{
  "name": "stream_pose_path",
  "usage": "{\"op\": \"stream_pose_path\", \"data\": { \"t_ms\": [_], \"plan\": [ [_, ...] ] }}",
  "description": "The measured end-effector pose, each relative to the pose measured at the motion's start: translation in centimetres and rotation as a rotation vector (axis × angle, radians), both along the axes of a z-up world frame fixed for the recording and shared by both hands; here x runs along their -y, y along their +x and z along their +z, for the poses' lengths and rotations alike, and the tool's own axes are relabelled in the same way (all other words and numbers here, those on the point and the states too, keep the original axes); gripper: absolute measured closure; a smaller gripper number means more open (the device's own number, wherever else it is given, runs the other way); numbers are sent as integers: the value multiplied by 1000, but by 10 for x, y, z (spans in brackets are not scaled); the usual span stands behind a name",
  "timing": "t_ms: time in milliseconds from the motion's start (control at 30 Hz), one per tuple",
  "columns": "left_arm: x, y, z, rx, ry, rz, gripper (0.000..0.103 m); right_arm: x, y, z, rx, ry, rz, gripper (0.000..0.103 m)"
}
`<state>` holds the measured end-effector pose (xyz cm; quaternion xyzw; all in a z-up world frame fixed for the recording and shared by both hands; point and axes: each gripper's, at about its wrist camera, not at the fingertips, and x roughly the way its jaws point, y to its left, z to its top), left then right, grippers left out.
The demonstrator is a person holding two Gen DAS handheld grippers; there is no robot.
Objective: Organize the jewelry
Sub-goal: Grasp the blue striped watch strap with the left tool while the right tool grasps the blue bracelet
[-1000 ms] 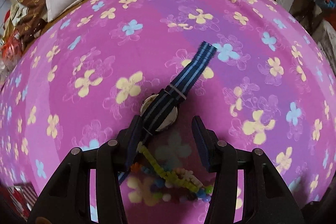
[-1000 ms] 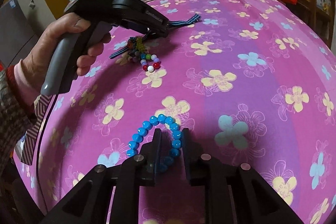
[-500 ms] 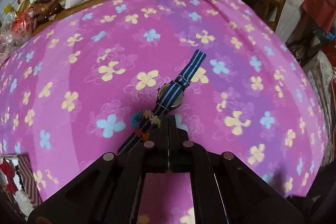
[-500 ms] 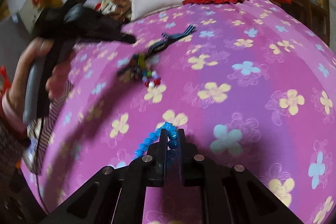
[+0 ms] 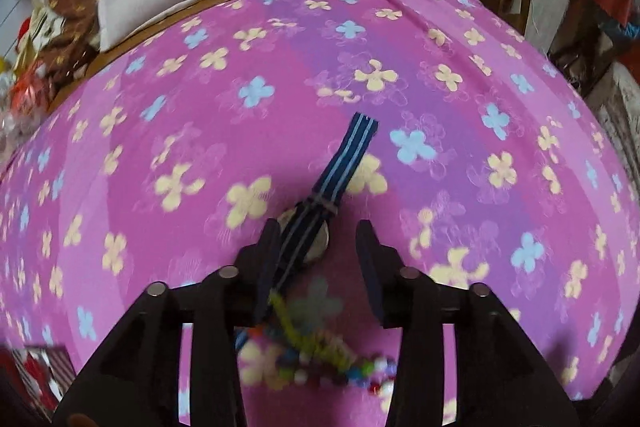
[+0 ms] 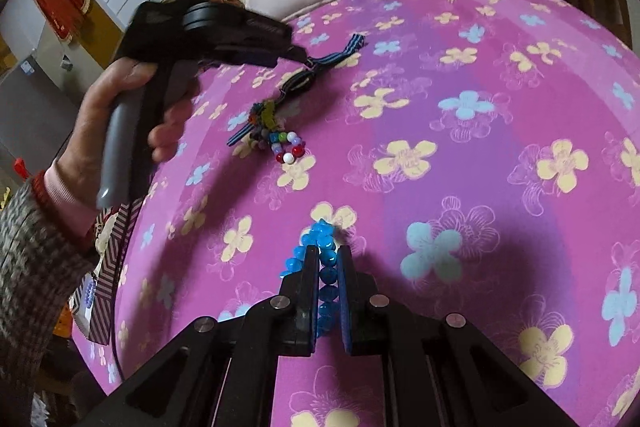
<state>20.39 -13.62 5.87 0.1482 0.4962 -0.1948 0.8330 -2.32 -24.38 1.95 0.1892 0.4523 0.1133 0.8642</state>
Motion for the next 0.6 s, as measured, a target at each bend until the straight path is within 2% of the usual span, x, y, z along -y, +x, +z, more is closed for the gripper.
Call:
{"op": "stream_pose_path", "data": {
  "t_ms": [133,233,267,333,433,467,600],
  "plan": [
    [15,14,-18,13,73,-36,59,-1,3,-5,-19,-10,7,95],
    [20,19,-33,-14,124,-53,53,0,5,-9,-36,-10,13,95],
    [19,18,-34,6,122,-48,50,0,5,-10,-42,-7,16,95],
    [18,20,-35,2,109,-35,49,0,6,-11,-45,-7,20,95],
    [11,24,-32,-25,92,3,77,-3,5,-11,-37,-26,24,95],
    [9,24,-30,-32,78,8,80,-3,6,-11,-35,-29,24,95],
    [-7,12,-4,-42,-29,46,81,0,7,-11,-33,-19,19,95]
  ]
}}
